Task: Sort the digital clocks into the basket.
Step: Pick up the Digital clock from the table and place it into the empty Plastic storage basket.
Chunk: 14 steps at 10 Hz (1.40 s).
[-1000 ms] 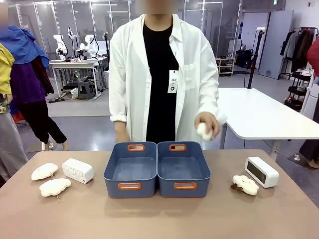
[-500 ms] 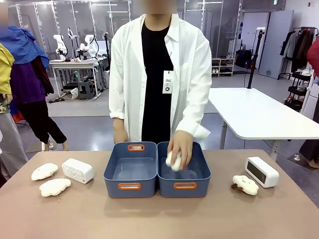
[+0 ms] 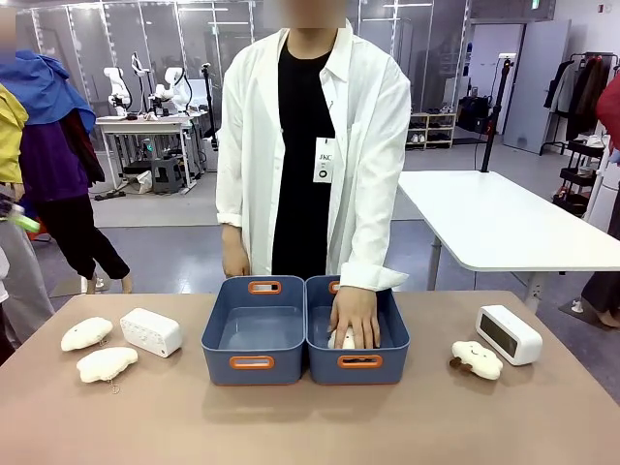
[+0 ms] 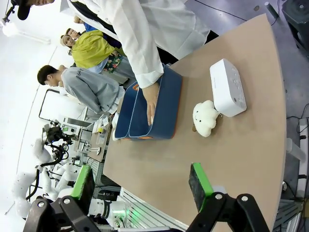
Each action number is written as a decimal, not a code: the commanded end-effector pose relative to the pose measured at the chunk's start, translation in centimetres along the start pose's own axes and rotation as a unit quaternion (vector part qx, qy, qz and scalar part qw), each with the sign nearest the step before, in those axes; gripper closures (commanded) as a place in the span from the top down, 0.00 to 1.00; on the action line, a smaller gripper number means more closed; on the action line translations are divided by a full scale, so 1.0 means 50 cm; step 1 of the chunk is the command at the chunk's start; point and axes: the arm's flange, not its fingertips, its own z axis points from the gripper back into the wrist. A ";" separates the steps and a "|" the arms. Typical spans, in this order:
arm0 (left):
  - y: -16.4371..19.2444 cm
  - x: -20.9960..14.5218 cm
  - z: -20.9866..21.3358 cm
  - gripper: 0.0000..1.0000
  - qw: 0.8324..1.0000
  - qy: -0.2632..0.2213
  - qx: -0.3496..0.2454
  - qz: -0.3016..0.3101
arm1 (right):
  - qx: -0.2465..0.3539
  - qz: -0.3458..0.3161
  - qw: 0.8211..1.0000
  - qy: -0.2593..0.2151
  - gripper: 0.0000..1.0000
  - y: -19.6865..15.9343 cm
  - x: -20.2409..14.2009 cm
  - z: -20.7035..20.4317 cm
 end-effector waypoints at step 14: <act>-0.104 0.131 -0.420 1.00 0.956 0.051 0.231 0.173 | 0.006 0.007 1.000 -0.006 1.00 0.005 -0.001 0.003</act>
